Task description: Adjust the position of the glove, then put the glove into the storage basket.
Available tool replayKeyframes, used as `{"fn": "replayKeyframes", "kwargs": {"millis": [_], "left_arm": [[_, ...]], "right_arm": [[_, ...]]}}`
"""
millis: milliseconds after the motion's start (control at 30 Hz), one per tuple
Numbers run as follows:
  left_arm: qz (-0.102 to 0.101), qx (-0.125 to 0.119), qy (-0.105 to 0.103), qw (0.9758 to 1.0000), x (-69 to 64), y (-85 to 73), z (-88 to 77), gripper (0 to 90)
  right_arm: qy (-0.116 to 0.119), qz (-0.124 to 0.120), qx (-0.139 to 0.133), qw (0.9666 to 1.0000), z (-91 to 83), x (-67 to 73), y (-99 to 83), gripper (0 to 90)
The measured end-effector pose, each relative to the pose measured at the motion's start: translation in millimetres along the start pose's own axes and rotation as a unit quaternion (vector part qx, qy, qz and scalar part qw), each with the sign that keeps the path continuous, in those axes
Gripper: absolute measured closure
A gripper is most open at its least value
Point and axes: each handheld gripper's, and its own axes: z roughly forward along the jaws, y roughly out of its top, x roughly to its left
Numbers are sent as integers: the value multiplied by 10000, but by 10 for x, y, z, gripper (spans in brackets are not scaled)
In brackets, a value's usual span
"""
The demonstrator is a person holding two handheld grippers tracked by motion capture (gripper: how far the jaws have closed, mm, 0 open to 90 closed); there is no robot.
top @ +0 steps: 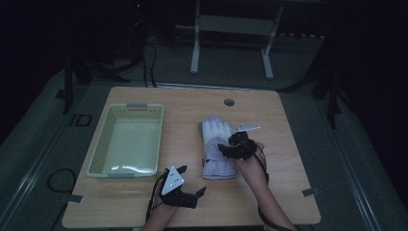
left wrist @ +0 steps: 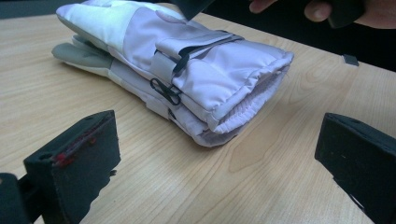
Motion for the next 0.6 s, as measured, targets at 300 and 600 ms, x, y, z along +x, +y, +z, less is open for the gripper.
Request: {"fn": "replayKeyframes", "kwargs": {"millis": [300, 600], "left_arm": [[24, 25, 109, 9999, -17, 2, 7, 2], [-218, 20, 68, 9997, 42, 8, 2, 2]], "right_arm": [[404, -249, -175, 9987, -182, -42, -16, 197], [770, -237, -411, 9959, -296, -116, -29, 144]]}}
